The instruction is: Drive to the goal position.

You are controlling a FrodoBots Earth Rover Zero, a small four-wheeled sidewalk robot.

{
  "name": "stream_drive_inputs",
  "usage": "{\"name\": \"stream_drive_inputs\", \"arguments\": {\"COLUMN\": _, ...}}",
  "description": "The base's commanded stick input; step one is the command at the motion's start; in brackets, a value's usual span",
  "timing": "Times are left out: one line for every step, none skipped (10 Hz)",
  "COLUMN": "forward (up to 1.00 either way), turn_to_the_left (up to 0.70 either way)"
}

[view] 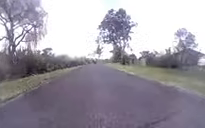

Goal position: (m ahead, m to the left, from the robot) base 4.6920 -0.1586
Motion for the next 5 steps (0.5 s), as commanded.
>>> {"name": "stream_drive_inputs", "arguments": {"forward": 0.85, "turn_to_the_left": 0.0}}
{"name": "stream_drive_inputs", "arguments": {"forward": 0.85, "turn_to_the_left": 0.0}}
{"name": "stream_drive_inputs", "arguments": {"forward": 0.85, "turn_to_the_left": 0.0}}
{"name": "stream_drive_inputs", "arguments": {"forward": 0.85, "turn_to_the_left": 0.0}}
{"name": "stream_drive_inputs", "arguments": {"forward": 0.85, "turn_to_the_left": 0.0}}
